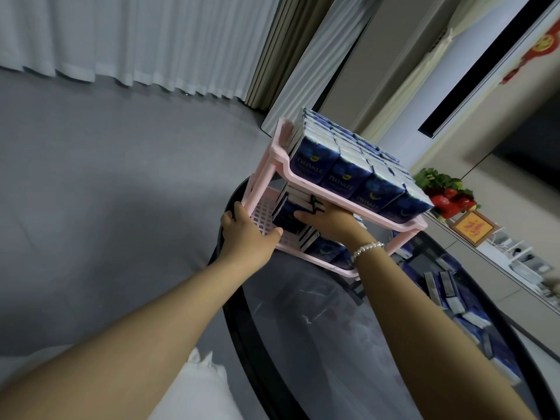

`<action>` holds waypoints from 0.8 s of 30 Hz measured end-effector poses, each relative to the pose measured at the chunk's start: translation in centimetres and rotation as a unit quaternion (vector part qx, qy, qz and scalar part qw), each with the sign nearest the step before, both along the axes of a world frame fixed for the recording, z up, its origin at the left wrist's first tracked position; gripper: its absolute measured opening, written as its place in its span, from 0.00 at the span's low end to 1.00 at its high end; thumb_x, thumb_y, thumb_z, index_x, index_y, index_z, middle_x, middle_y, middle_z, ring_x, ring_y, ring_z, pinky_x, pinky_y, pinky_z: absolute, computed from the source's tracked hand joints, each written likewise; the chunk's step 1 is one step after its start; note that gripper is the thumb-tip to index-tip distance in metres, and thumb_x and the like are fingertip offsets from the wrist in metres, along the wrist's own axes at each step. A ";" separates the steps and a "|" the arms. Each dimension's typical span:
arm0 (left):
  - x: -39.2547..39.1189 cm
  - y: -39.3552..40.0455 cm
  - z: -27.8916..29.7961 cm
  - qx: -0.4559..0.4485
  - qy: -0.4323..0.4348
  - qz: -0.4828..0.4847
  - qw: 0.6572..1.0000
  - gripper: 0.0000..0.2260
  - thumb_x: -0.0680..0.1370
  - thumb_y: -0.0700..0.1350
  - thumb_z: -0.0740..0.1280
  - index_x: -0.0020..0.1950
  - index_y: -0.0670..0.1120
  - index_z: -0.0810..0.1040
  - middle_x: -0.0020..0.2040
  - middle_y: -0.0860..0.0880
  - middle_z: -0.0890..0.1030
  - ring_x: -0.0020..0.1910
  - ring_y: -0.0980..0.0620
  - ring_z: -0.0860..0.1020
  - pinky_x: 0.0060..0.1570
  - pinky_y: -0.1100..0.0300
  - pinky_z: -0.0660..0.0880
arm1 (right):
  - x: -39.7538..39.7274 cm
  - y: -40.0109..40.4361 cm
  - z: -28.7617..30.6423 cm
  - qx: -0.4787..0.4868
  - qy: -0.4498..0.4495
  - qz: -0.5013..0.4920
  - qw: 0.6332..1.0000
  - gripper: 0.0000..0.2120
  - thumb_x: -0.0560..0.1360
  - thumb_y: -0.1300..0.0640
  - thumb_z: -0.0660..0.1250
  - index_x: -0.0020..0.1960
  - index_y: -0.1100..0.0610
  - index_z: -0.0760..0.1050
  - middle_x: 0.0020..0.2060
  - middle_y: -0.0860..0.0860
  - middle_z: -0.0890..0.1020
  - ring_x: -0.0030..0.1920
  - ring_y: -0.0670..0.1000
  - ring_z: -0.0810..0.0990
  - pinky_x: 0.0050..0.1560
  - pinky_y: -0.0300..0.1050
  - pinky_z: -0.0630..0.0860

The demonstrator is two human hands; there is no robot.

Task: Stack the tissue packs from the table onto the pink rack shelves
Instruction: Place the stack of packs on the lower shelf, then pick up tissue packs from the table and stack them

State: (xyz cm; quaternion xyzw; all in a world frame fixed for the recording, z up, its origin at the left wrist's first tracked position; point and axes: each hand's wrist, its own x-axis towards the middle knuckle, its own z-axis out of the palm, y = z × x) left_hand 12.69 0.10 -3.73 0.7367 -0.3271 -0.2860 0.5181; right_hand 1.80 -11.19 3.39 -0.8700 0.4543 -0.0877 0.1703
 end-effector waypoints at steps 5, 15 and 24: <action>-0.8 1.5 0.9 -0.015 0.014 -0.013 1.000 0.35 0.74 0.52 0.70 0.75 0.44 0.57 0.67 0.43 0.65 0.59 0.45 0.73 0.52 0.57 0.73 | -2.0 2.1 -0.2 -0.019 -0.038 0.041 0.998 0.28 0.74 0.51 0.68 0.71 0.53 0.64 0.67 0.50 0.72 0.66 0.52 0.71 0.66 0.44 0.68; -8.1 4.5 5.6 -0.033 -0.030 -0.105 0.993 0.26 0.77 0.51 0.66 0.73 0.48 0.63 0.71 0.46 0.67 0.67 0.49 0.70 0.59 0.60 0.67 | -11.9 7.8 0.6 -0.041 -0.154 0.003 0.987 0.15 0.76 0.53 0.66 0.62 0.50 0.76 0.54 0.40 0.77 0.54 0.39 0.74 0.48 0.24 0.66; -18.0 -0.4 6.8 -0.026 -0.043 -0.195 0.980 0.18 0.78 0.48 0.66 0.66 0.45 0.71 0.64 0.47 0.74 0.57 0.51 0.76 0.52 0.62 0.70 | -23.7 7.3 -0.3 -0.025 -0.234 -0.117 0.965 0.10 0.76 0.56 0.66 0.57 0.50 0.78 0.48 0.44 0.81 0.45 0.37 0.77 0.44 0.24 0.72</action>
